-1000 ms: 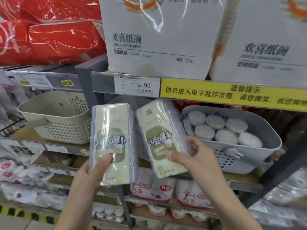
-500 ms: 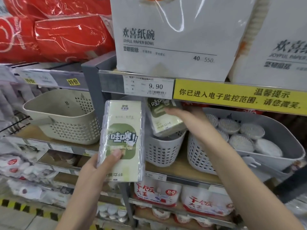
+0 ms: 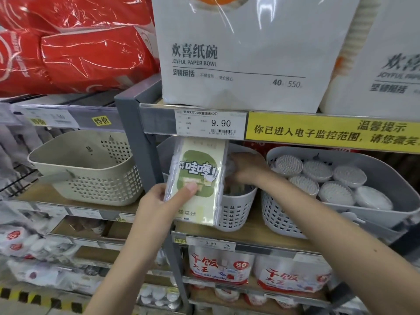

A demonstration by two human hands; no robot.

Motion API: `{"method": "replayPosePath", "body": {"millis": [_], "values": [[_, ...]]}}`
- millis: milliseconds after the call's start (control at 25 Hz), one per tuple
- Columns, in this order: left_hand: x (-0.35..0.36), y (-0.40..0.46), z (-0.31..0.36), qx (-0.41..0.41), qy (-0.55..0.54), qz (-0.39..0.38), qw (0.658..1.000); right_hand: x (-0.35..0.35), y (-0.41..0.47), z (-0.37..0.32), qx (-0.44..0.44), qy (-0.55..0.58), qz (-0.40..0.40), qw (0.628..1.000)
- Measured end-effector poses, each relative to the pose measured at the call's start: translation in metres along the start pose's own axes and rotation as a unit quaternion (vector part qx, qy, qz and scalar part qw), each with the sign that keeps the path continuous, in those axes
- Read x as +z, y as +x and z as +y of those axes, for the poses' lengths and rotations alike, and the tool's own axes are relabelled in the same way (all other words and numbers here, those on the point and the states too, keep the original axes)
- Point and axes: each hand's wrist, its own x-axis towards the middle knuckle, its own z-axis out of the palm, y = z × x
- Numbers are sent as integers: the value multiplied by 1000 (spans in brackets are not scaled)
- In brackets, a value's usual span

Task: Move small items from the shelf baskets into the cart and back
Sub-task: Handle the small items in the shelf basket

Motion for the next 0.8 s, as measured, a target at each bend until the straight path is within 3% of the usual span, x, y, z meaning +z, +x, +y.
{"method": "replayPosePath", "body": {"millis": [280,480,640,800], "values": [[17,45,15,26,65,-38,997,1,8,10,-46,-67,-24,996],[30,88,34,60,97,-59,992,-6,2,9,-75,-73,-93,990],[28,112,29,126,207,-41,969,-7,2,17,-113,-55,-100,987],[25,118,18,112,249,-44,961,-7,11,31,-124,-84,-76,986]]}}
